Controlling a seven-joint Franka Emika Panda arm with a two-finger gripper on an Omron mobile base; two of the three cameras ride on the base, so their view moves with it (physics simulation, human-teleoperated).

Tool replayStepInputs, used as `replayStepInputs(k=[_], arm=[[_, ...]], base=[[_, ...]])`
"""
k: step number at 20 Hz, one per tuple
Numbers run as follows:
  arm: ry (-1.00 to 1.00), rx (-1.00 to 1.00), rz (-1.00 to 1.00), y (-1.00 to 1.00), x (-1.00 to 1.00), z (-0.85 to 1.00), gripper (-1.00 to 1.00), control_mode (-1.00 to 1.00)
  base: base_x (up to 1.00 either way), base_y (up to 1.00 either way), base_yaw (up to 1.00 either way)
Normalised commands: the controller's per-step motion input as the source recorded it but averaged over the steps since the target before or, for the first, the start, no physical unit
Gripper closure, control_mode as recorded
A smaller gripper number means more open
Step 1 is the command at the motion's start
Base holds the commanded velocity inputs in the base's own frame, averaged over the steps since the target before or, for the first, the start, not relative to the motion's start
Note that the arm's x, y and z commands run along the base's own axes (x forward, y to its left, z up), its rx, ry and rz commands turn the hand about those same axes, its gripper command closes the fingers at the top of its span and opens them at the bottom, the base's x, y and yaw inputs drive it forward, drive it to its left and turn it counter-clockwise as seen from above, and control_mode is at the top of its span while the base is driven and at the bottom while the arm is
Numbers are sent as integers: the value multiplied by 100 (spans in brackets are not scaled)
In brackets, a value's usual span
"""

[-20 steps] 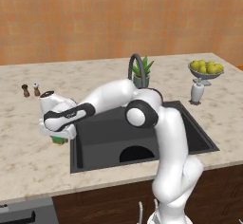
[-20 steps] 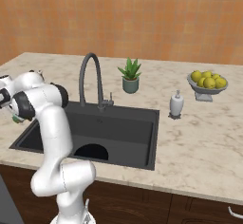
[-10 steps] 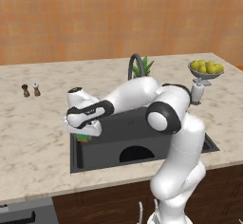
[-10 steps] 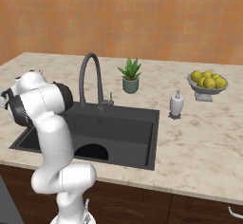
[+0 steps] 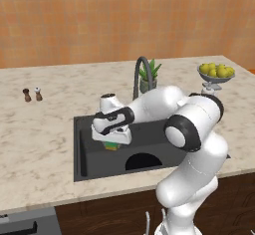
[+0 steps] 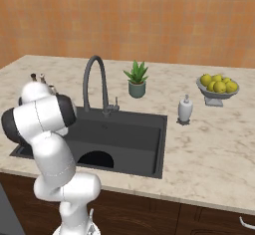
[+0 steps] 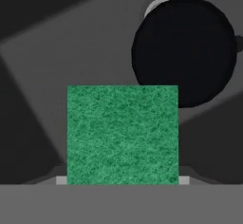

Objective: Pick the pan and sponge and place them into the sink. Then turn on the water.

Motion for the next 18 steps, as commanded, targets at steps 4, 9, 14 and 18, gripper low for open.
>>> replayStepInputs(k=[4, 9, 14, 18], arm=[[4, 4, 0, -38, 0, -48, 100, -100], [1, 6, 0, -6, 0, -57, 100, -100], [3, 1, 0, 18, 0, -49, 100, -100], [0, 0, 0, 19, 0, -50, 100, -100]], base=[[0, 0, 0], [0, 0, 0], [0, 0, 0], [0, 0, 0]])
